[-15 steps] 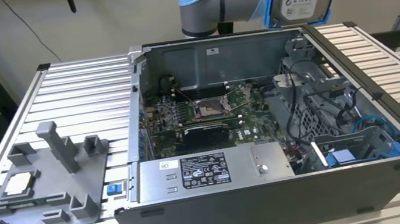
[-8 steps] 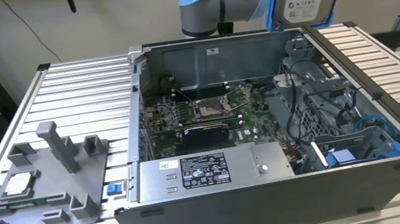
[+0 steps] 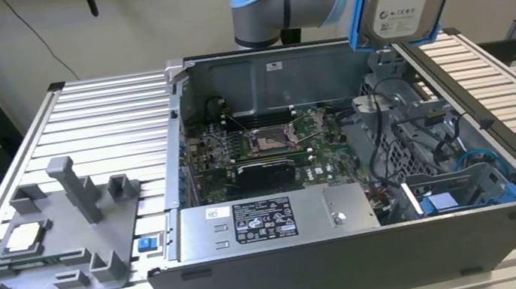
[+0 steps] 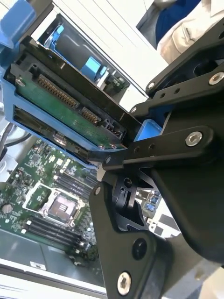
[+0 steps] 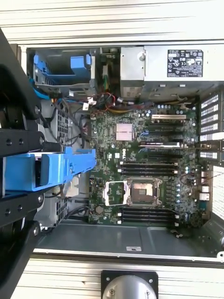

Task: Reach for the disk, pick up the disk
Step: 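Pick up the disk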

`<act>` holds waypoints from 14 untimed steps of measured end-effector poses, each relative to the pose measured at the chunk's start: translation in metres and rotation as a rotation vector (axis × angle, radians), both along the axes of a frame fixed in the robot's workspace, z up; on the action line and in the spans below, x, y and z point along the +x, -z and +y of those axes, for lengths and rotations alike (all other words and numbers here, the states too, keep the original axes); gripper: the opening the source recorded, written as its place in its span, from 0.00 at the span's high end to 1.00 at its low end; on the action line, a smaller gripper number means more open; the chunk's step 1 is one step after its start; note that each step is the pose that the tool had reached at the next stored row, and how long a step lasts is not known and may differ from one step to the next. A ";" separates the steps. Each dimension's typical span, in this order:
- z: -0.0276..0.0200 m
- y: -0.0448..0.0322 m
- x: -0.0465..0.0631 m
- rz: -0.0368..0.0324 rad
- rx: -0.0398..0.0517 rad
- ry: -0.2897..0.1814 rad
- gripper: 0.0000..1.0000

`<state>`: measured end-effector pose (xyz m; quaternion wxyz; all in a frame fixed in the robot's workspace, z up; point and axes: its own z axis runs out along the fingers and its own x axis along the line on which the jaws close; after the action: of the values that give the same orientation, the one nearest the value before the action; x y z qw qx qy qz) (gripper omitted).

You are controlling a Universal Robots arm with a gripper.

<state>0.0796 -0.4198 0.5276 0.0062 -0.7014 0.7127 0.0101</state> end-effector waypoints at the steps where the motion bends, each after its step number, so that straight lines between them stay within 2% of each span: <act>1: -0.0017 0.0003 0.000 0.0000 0.0001 0.000 1.00; 10: -0.0180 0.0026 0.000 0.0000 0.0000 0.000 1.00; 14: -0.0199 0.0031 0.000 0.0000 0.0001 0.000 1.00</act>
<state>0.0796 -0.4398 0.5245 0.0062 -0.7014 0.7127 0.0101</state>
